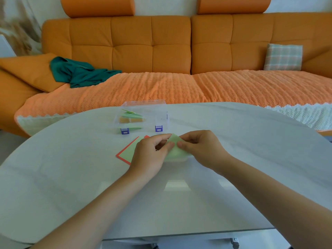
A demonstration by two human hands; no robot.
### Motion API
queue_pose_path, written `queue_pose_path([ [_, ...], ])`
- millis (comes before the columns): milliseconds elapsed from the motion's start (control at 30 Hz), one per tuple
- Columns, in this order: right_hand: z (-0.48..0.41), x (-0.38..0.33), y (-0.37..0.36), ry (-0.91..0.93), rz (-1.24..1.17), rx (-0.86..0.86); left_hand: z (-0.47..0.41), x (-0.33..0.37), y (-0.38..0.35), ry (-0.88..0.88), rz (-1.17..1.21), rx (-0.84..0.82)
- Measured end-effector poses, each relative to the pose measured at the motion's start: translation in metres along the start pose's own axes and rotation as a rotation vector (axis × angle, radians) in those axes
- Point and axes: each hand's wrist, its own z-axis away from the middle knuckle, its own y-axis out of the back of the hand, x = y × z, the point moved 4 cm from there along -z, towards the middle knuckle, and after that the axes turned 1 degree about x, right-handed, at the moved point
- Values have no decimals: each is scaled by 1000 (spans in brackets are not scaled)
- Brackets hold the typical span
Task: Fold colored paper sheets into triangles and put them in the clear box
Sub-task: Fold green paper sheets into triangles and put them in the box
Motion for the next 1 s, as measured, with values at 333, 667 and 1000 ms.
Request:
queue_pose_path([
  [333, -1, 1, -2, 71, 86, 34, 3, 5, -1, -37, -69, 30],
  [667, 5, -5, -4, 184, 288, 35, 6, 7, -3, -56, -26, 31],
  [1000, 4, -4, -3, 177, 411, 36, 6, 6, -6, -53, -38, 15],
])
